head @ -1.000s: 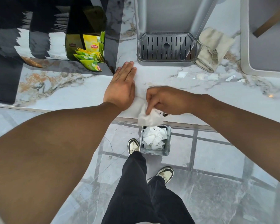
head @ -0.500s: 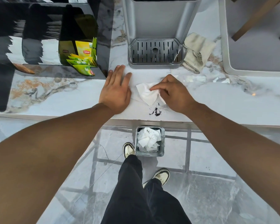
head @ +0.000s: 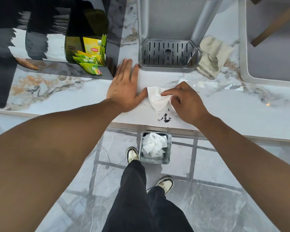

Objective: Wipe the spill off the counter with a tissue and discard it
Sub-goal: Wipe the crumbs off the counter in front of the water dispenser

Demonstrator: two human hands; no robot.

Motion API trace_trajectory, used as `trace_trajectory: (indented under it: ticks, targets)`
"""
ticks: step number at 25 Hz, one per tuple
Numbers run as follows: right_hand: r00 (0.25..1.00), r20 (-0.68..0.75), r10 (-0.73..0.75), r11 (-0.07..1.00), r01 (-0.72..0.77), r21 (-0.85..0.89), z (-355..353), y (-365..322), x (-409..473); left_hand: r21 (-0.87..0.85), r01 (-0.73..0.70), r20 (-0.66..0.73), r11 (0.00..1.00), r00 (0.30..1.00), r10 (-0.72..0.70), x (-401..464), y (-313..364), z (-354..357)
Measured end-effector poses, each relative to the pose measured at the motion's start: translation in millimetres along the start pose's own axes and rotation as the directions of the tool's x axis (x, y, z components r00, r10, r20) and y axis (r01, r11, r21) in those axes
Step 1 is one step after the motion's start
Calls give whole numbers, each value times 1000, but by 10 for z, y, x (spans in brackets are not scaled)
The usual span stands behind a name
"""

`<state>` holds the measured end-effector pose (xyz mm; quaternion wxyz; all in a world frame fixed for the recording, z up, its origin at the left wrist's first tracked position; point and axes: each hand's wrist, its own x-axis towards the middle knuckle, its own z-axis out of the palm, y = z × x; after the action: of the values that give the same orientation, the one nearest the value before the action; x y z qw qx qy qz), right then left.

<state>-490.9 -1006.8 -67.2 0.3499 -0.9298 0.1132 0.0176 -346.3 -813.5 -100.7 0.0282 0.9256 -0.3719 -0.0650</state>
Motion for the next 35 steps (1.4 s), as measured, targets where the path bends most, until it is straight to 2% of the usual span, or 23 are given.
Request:
trace_trajectory:
  ticks: [10,14,20,28,32,35]
  targets:
    - [998,-13,-57,998,57,-20,81,-65,-156,-80,38,-42,996,998,-41,28,-23,43]
    - [996,47,-78,997,77,20,105,-90,-258,-104,22,-58,994,998,-28,20,-31,42]
    - [998,-67,-6,997,11,71,40,-30,-48,-90,-10,-72,996,997,4,17,-32,19]
    - [986,100,-133,989,125,79,80,-72,-296,-105,-27,-87,994,996,18,16,-36,27]
    - [990,90,-109,993,103,64,-8,-39,-93,-135,-17,-86,991,996,6,15,-31,17]
    - [982,121,-145,989,144,11,-21,-49,61,-134,-19,-87,991,996,8,11,-50,31]
